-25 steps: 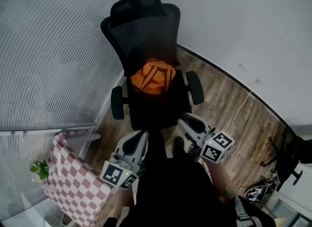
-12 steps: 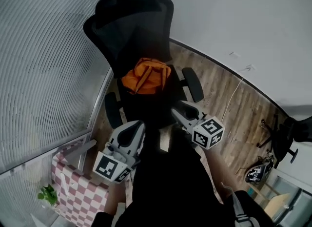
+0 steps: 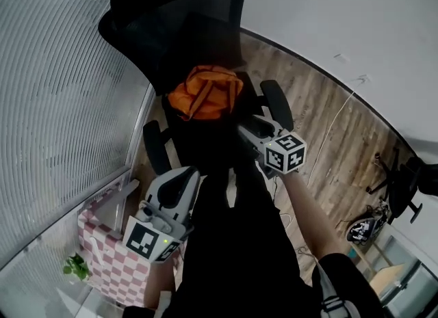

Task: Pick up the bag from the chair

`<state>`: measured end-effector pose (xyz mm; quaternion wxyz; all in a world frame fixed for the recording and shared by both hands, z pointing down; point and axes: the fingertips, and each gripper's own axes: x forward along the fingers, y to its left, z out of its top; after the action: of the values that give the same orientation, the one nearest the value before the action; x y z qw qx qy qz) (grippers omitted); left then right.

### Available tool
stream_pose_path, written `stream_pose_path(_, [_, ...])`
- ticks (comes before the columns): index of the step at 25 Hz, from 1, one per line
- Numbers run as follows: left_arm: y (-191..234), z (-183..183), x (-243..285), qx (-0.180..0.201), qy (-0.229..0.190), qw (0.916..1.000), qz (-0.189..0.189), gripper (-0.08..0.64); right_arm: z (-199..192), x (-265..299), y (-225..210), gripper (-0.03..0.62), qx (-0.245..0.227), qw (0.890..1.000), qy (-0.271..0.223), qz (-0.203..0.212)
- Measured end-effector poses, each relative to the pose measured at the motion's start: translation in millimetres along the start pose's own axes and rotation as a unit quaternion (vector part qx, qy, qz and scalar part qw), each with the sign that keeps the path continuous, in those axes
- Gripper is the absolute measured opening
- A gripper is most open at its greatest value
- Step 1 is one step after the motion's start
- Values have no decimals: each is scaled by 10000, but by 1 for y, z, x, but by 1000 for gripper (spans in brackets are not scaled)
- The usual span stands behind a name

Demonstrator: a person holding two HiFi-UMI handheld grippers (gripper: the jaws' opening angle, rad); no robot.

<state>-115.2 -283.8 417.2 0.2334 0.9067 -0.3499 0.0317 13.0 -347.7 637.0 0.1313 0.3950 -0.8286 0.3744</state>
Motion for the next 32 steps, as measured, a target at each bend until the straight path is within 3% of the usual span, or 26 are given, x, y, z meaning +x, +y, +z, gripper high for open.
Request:
stream_pose_path(4, [0, 1, 22, -145, 63, 9997, 203, 34, -7, 42, -46, 261, 145, 9996, 199, 154])
stream_pose_path(13, [8, -11, 77, -579, 231, 9962, 600, 34, -38, 128, -136, 265, 216, 9957, 888, 175])
stream_pose_path(21, [17, -42, 101, -922, 480, 9890, 1054, 34, -62, 172, -171, 272, 273, 9901, 1352, 261])
stream_pose_path(32, [29, -62, 114, -1297, 467, 9788, 1514, 34, -68, 198, -177, 273, 780, 9816, 1484, 911])
